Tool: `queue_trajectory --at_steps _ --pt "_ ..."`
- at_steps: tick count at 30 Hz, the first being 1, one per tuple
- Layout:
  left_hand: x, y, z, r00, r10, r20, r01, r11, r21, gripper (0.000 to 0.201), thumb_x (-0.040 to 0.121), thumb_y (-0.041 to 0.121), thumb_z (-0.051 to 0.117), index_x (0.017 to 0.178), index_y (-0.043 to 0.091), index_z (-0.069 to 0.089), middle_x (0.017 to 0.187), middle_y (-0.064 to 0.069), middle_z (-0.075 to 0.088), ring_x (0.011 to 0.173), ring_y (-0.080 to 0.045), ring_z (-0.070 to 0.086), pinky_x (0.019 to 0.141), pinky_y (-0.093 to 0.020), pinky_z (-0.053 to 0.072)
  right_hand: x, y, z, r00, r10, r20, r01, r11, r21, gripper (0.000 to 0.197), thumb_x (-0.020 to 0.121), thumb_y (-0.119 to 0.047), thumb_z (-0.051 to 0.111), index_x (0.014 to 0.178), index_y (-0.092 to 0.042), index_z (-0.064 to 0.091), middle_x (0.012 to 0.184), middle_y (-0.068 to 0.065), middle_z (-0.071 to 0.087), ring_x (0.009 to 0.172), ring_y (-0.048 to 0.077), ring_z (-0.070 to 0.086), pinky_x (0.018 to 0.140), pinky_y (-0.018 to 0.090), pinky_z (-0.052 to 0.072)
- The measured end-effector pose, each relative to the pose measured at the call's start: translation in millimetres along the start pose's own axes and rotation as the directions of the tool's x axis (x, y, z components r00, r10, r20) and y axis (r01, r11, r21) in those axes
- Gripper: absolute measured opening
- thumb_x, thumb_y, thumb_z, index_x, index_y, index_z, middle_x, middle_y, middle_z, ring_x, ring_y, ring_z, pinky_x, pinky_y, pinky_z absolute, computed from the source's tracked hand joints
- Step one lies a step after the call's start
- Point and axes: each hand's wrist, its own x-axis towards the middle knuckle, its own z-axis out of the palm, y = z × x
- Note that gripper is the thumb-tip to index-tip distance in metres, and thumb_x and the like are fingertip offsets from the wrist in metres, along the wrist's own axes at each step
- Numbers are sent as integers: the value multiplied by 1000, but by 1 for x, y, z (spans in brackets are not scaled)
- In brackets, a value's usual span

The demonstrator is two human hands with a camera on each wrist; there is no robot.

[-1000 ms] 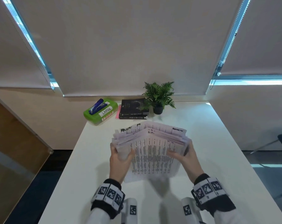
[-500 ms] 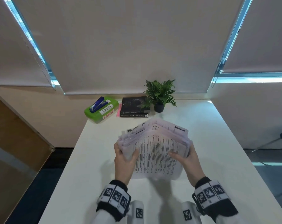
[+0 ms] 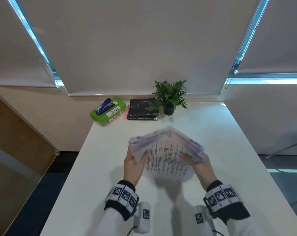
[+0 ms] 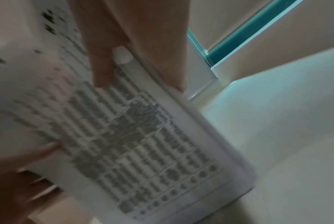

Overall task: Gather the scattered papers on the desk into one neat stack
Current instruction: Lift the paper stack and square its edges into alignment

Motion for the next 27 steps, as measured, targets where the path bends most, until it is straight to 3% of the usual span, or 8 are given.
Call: queue_trajectory --at_steps 4,7,11,15,17,19,22,27 --pt "-14 17 14 984 130 -125 -131 991 1 36 91 22 57 126 16 49 123 -1 59 116 -17 55 101 -31 43 -4 -3 12 998 -1 -65 5 998 63 18 77 -22 74 91 -32 71 97 -1 73 100 23 65 96 51 46" --pt "-21 5 6 990 110 -84 -115 992 -55 32 83 20 68 106 30 49 108 4 63 103 -19 61 90 -32 50 -10 1 1 999 -24 32 21 996 85 63 60 -36 84 118 -29 59 120 -2 65 115 21 59 97 50 47" --pt "-21 -8 3 998 53 -25 -54 998 -31 73 79 26 72 140 20 33 137 -3 52 130 -21 46 109 -44 38 -10 13 5 1000 11 13 -12 998 56 67 64 -49 78 125 -37 51 133 -5 56 128 20 48 104 54 39" --pt "-16 2 6 996 78 -45 -83 989 -120 67 76 31 73 133 18 40 131 -3 55 123 -21 52 105 -42 43 -4 2 14 996 -68 -58 67 998 -4 25 82 -27 67 105 -26 56 107 6 65 105 23 62 92 47 50" --pt "-14 10 2 989 135 -65 -142 982 -126 47 77 29 74 114 26 47 116 4 61 111 -11 60 94 -31 50 -4 -6 11 971 -197 -131 188 979 -80 35 85 -12 64 110 -30 47 103 -1 60 99 22 63 82 34 53" --pt "-11 21 0 982 175 -72 -184 972 -146 32 82 23 69 99 36 45 103 17 59 94 12 60 79 -10 46 -5 -14 10 896 -414 -160 356 885 -299 62 86 -4 61 133 -32 32 117 -3 53 98 13 58 79 20 47" --pt "-10 31 3 980 192 -55 -199 968 -152 29 86 20 63 92 40 42 98 28 51 82 31 50 72 4 36 -4 -18 9 754 -655 48 492 514 -702 87 81 8 61 146 -28 17 139 13 31 91 16 53 64 22 51" --pt "-3 19 1 977 205 -63 -211 972 -103 41 77 16 75 104 19 44 98 16 60 79 22 56 65 5 38 -2 -24 13 759 -634 152 454 346 -821 63 89 -14 58 144 -28 29 148 14 21 98 23 61 70 33 58"
